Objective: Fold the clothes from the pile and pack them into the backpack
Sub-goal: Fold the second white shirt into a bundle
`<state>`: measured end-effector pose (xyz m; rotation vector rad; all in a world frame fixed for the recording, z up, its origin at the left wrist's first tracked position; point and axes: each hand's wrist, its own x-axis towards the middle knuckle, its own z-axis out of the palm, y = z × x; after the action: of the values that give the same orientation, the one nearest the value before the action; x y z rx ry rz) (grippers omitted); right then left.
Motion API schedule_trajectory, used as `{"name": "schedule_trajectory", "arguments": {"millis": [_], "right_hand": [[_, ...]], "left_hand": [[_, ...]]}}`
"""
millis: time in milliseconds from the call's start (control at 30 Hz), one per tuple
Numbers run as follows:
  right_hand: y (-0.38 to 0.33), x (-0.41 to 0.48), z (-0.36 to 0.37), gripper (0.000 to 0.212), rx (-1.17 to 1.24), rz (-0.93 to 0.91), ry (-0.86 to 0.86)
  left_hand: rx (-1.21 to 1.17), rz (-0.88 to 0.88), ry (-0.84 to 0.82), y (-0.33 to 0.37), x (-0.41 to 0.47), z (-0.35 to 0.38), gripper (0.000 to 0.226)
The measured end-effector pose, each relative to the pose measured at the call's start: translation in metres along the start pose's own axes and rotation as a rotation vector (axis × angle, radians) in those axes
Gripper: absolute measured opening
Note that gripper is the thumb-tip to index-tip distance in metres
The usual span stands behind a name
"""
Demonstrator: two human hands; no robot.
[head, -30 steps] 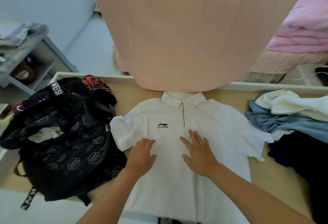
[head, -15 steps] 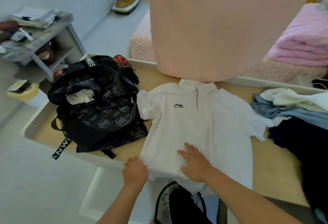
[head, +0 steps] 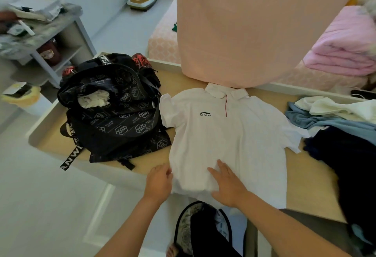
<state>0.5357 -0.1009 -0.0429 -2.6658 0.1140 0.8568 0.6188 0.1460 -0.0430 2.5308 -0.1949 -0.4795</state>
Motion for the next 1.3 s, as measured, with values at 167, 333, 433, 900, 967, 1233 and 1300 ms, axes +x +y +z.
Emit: {"name": "schedule_trajectory", "arguments": {"millis": [167,333,433,900,967,1233,1300], "right_hand": [[-0.018,-0.009,-0.001,0.100,0.068,0.001,0.266],[-0.017,-0.007,-0.004,0.048,0.078,0.133,0.403],[-0.002,-0.004,-0.020,0.026,0.299,0.147,0.395],[0.050,0.068,-0.193,0.048,0.034,-0.020,0.650],[0.069,0.059,-0.180,0.037,0.064,-0.020,0.617],[0.105,0.018,-0.072,0.065,0.030,-0.245,0.206],[0.097,0.020,-0.057,0.089,-0.122,-0.373,0.242]], "left_hand": [[-0.414,0.167,-0.123,0.050,-0.005,-0.028,0.012],[-0.397,0.307,-0.217,0.090,0.022,-0.065,0.027],[-0.009,0.404,-0.192,0.100,0.048,-0.077,0.044],[0.504,0.279,0.255,0.146,0.176,-0.064,0.054],[0.388,0.426,0.047,0.146,0.170,-0.036,0.049],[0.298,0.538,-0.317,0.094,0.142,0.023,0.055],[0.317,0.545,-0.380,0.085,0.138,0.022,0.072]]}}
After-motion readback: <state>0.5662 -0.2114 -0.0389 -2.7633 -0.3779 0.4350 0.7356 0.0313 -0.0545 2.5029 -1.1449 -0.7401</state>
